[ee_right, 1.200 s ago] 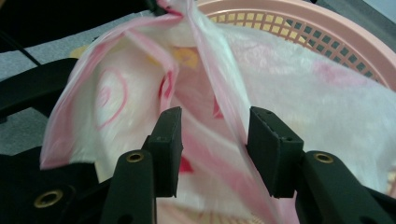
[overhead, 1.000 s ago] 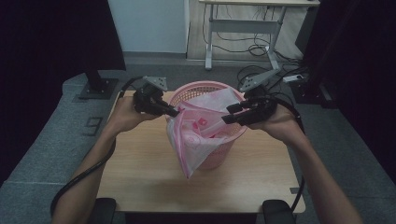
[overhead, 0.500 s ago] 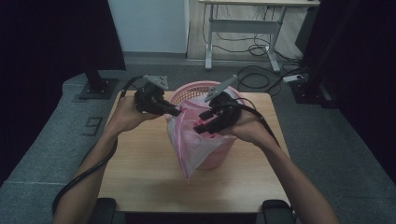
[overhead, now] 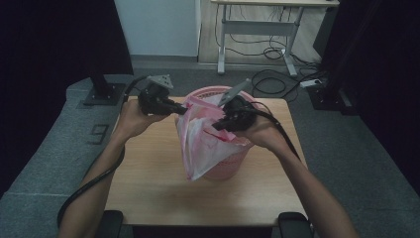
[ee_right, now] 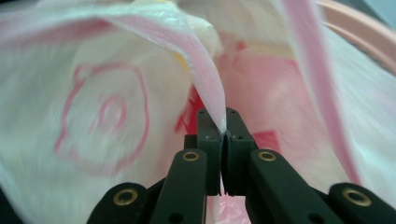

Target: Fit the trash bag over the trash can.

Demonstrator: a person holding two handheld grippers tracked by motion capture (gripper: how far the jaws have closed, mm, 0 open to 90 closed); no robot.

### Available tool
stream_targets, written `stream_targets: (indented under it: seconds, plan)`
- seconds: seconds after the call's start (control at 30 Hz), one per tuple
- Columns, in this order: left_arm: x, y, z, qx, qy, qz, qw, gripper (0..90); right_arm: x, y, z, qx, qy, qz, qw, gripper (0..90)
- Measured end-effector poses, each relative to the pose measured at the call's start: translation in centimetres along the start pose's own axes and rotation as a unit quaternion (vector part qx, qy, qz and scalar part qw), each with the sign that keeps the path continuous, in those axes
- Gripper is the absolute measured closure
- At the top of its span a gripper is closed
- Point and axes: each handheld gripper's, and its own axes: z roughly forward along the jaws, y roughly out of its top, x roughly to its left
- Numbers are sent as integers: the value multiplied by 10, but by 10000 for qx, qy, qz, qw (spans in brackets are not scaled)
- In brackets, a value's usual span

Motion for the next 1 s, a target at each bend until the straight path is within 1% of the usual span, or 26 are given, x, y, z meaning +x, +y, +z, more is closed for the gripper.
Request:
stream_targets:
  seconds: [0.13, 0.2, 0.23, 0.27, 0.33, 0.4, 0.43, 0.47, 0.57, 0.67, 0.7, 0.73, 0.77, 0.8, 0.83, 0.87, 0.9, 0.93, 1.0]
  plan:
    - [11, -6, -5, -135, 292, -250, 9992, 866, -12, -17, -33, -39, -319, 171, 9993, 872]
    - [17, -10, -7, -187, 391, -375, 9984, 866, -18, -28, -48, -37, -488, 292, 9984, 872]
    - [17, -10, -7, -187, 391, -375, 9984, 865, -18, -28, -48, -37, -488, 292, 9984, 872]
    - [21, -14, -9, -218, 493, -483, 9974, 865, -24, -39, -61, -5, -671, 400, 9969, 872]
    - [25, -19, -10, -231, 562, -563, 9966, 862, -30, -50, -73, 11, -853, 522, 9950, 871]
    - [27, -23, -11, -202, 630, -587, 9961, 861, -35, -61, -85, 15, -1015, 643, 9928, 871]
    - [27, -23, -11, -202, 630, -587, 9961, 860, -35, -61, -85, 15, -1015, 643, 9928, 871]
    - [28, -26, -12, -219, 655, -632, 9956, 860, -39, -71, -95, 19, -1174, 760, 9902, 872]
    - [29, -32, -16, -209, 719, -652, 9951, 861, -43, -84, -108, 52, -1383, 871, 9865, 872]
    - [31, -41, -17, -119, 812, -676, 9943, 862, -47, -99, -111, 181, -1521, 977, 9834, 873]
    - [31, -41, -17, -119, 812, -676, 9943, 861, -49, -105, -110, 263, -1533, 1017, 9826, 873]
    - [33, -48, -14, -62, 764, -740, 9943, 854, -50, -110, -108, 310, -1501, 1081, 9823, 873]
    - [35, -52, -11, -36, 666, -773, 9948, 839, -51, -116, -104, 312, -1435, 1142, 9825, 872]
    - [35, -54, -9, -7, 602, -771, 9952, 802, -52, -122, -100, 321, -1334, 1190, 9834, 872]
    - [35, -54, -9, -7, 602, -771, 9952, 752, -52, -124, -97, 324, -1281, 1223, 9837, 871]
    - [36, -57, -5, 70, 526, -766, 9956, 665, -53, -127, -93, 329, -1224, 1255, 9840, 866]
    - [37, -57, -5, 109, 479, -770, 9958, 581, -52, -128, -91, 308, -1147, 1288, 9845, 853]
    - [37, -58, -6, 103, 502, -746, 9959, 521, -52, -129, -90, 267, -1095, 1313, 9849, 829]
    - [37, -58, -10, 110, 478, -755, 9959, 403, -52, -127, -91, 188, -968, 1340, 9861, 779]
